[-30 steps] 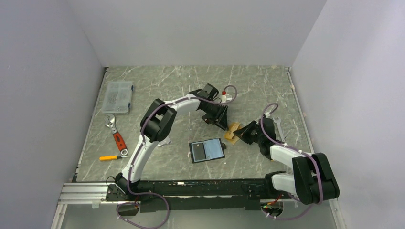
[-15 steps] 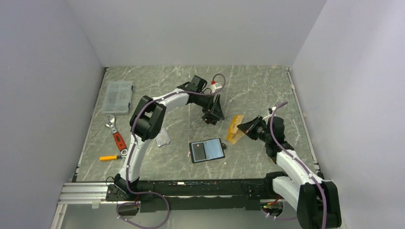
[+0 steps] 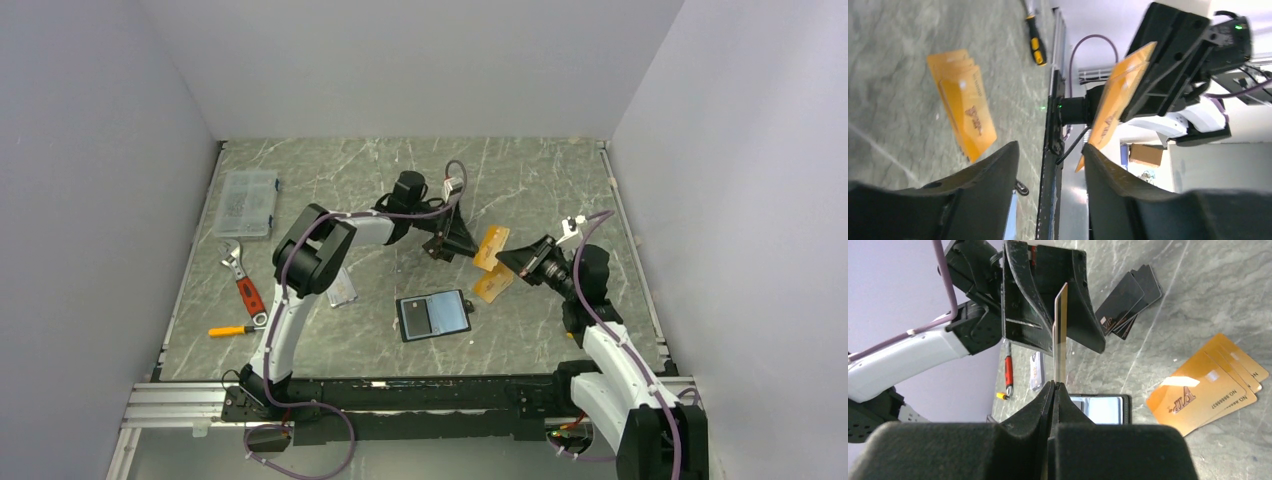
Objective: Put the credit cards into the card holder
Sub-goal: Pick up the credit card from the center of the board, then place the credit card at the center of the board.
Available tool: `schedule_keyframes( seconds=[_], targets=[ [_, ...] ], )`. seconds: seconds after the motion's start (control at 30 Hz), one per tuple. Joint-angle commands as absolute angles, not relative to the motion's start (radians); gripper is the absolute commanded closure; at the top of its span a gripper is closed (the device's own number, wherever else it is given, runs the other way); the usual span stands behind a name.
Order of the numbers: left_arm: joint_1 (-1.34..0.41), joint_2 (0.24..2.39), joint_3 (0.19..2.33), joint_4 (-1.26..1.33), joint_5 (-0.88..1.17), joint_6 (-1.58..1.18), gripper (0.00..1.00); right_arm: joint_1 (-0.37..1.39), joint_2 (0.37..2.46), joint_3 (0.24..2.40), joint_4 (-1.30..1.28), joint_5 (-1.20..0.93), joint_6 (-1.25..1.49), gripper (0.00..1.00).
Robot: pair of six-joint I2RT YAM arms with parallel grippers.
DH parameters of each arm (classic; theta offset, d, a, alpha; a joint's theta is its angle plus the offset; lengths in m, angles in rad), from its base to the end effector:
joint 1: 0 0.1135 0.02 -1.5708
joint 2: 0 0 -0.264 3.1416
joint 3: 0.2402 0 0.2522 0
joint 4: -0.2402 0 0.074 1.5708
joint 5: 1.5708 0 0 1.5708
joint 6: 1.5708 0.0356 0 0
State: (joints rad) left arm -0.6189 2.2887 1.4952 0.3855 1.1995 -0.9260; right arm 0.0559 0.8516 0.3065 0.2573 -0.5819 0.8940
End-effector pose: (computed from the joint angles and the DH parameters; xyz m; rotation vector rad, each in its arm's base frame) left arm 0.3782 -0.3101 0.1453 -0.6291 -2.2841 2.0494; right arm 0.1847 0.0299 0.2070 0.3925 1.9461 1.1777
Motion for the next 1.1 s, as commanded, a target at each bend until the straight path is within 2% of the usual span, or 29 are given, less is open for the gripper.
schedule_keyframes(
  seconds=[0.0, 0.1, 0.27, 0.67, 0.8, 1.0, 1.07],
  targets=[
    [-0.642, 2.297, 1.502, 0.965, 1.307, -1.312, 0.49, 0.063, 0.845, 0.320, 0.296, -0.632, 0.894, 1.00],
    [-0.645, 2.310, 1.507, 1.055, 1.314, -1.389, 0.50, 0.062, 0.838, 0.313, 0.301, -0.632, 0.899, 1.00],
    [-0.647, 2.297, 1.496, 1.109, 1.315, -1.402, 0.42, 0.062, 0.831, 0.308, 0.297, -0.628, 0.898, 1.00],
    [-0.636, 2.325, 1.502, 1.230, 1.303, -1.486, 0.47, 0.037, 0.816, 0.307, 0.303, -0.693, 0.895, 1.00],
    [-0.629, 2.337, 1.508, 1.290, 1.298, -1.530, 0.57, 0.016, 0.798, 0.299, 0.299, -0.724, 0.900, 1.00],
    [-0.633, 2.320, 1.489, 1.283, 1.283, -1.505, 0.88, 0.009, 0.813, 0.281, 0.354, -0.747, 0.930, 1.00],
    [-0.632, 2.322, 1.490, 1.295, 1.280, -1.520, 0.91, 0.008, 0.817, 0.280, 0.359, -0.750, 0.931, 1.00]
  ],
)
